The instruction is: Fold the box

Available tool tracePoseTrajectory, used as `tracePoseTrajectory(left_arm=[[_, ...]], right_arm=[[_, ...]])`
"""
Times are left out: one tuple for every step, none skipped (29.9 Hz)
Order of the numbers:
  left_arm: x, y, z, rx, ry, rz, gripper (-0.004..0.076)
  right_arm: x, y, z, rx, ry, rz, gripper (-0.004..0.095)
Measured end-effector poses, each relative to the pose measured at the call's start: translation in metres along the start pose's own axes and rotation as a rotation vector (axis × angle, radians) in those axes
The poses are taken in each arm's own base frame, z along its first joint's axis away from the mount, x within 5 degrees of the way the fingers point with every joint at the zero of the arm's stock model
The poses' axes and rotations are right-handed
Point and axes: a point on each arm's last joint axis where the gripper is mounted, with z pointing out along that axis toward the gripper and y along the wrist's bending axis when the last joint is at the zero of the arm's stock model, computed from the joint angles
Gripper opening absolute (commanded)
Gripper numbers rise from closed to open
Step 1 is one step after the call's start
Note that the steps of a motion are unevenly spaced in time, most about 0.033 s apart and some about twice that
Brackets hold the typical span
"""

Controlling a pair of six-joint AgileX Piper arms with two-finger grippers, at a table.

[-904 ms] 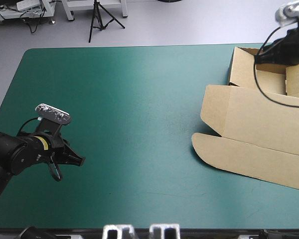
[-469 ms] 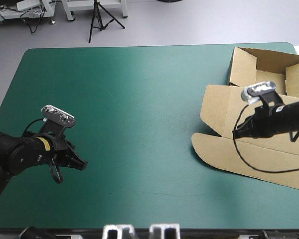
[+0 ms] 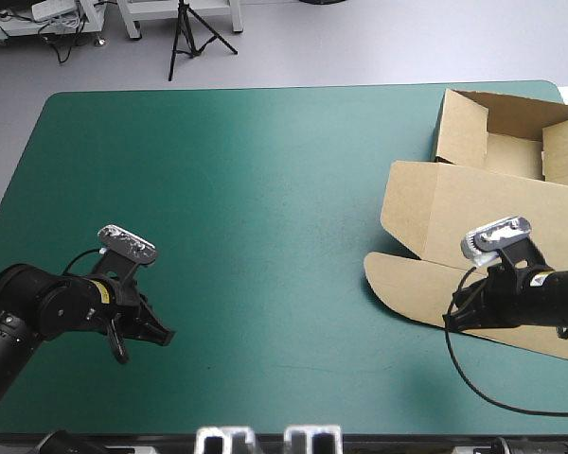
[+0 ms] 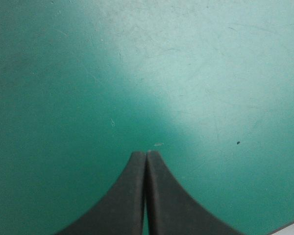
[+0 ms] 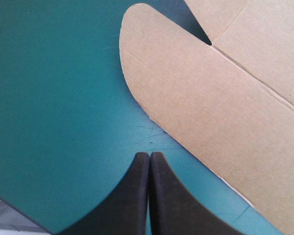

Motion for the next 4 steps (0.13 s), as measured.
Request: tracePoseTrajectory(left_arm=[[0.0006, -0.0001, 0.0009, 0.0, 0.004, 0.0, -0.0009], [0.0009, -0.0011, 0.0015, 0.011, 0.005, -0.006, -0.0009], [0.0007, -0.0015, 0.0015, 0.016, 0.002, -0.008, -0.0009], [0.0004, -0.002, 0.0015, 0.021, -0.001, -0.011, -0.0009]], right_arm=[[0.0022, 0.0017, -0.0016, 0.002, -0.005, -0.003, -0.0018], [0.004, 0.0029, -0.0024, 0.002, -0.007, -0.005, -0.0018], [0.006, 0.0039, -0.003, 0.004, -0.01, -0.004, -0.0018], [0.0081, 0.0048, -0.0032, 0.006, -0.011, -0.003, -0.0018]])
